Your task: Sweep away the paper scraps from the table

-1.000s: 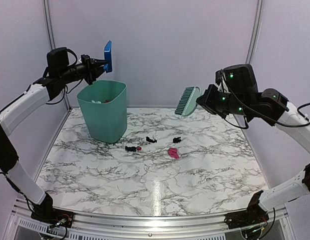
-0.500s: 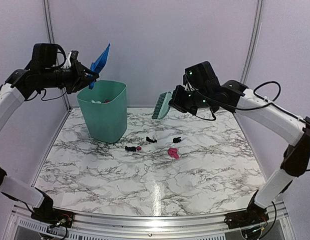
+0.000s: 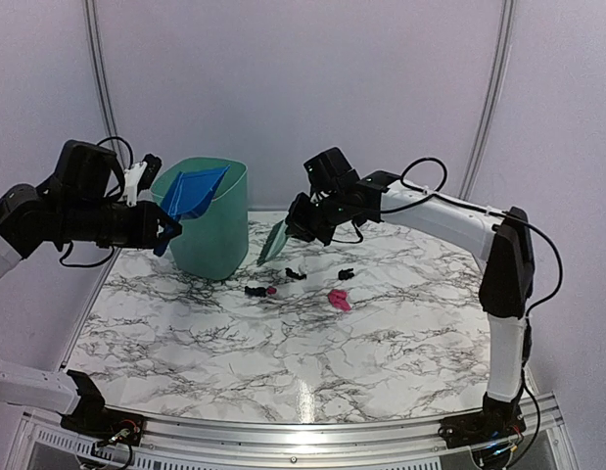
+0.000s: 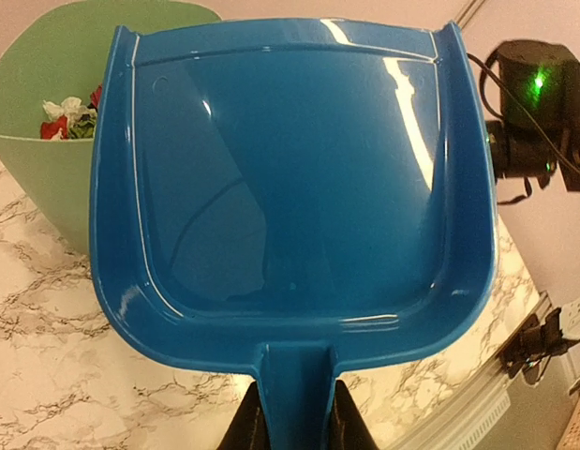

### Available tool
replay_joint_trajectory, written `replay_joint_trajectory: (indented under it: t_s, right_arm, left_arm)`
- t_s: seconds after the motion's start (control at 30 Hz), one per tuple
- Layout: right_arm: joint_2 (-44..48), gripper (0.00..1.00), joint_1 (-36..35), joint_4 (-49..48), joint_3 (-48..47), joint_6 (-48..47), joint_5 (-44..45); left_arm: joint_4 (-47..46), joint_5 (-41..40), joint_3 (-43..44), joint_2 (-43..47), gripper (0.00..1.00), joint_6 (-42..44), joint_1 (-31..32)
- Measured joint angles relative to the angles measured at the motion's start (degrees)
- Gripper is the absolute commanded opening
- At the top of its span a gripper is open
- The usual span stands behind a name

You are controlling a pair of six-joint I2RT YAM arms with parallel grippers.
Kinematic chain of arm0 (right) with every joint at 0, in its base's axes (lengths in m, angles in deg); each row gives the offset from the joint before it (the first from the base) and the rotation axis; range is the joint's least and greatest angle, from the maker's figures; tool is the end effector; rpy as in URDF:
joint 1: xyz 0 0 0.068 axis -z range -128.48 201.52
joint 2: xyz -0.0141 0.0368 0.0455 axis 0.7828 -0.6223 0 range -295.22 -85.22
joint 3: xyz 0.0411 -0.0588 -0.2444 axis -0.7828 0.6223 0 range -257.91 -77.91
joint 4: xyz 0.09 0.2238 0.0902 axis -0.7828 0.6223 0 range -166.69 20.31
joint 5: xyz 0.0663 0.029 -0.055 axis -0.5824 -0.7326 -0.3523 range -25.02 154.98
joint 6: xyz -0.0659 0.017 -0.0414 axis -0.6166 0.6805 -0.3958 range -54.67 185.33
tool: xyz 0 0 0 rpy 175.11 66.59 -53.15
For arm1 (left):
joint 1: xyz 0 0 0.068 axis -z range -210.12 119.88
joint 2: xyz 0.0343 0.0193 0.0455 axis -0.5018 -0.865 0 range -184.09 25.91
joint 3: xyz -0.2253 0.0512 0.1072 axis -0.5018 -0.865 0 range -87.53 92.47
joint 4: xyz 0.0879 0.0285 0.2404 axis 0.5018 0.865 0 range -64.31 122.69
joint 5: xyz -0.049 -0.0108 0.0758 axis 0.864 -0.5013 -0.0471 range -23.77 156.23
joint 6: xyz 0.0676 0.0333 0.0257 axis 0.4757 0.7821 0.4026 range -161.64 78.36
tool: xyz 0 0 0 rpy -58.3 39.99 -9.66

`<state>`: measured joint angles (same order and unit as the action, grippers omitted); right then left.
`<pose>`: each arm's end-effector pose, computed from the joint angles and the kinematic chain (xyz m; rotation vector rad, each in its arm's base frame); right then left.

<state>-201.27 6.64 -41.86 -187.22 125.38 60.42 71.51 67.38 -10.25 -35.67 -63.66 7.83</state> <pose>0.3365 0.3430 0.2707 0.2879 2.5030 0.9596 0.1901 -0.1501 0.3806 0.3122 2.1415 -0.6416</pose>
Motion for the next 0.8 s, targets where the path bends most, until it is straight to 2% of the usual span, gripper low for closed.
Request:
replay_joint_trajectory:
  t_s: [0.3, 0.5, 0.67, 0.8]
  right_arm:
    - [-7.54, 0.00, 0.44, -1.64, -0.83, 5.75, -5.88]
    - [-11.78, 0.00, 0.44, -1.92, -3.26, 6.58, -8.44]
    - [-11.63, 0.00, 0.44, -0.94, -2.71, 6.29, -8.90]
    - [-9.16, 0.00, 0.44, -0.50, 1.46, 5.92, -8.92]
  left_arm:
    - [1.09, -7.72, -9.18, 4.44, 0.00, 4.31, 6.91]
    - [1.38, -9.38, -11.80, 5.31, 0.00, 4.90, 8.59]
    - [1.40, -9.88, -13.88, 5.42, 0.00, 4.96, 8.98]
    - [1.46, -10.27, -15.04, 5.42, 0.00, 5.25, 9.11]
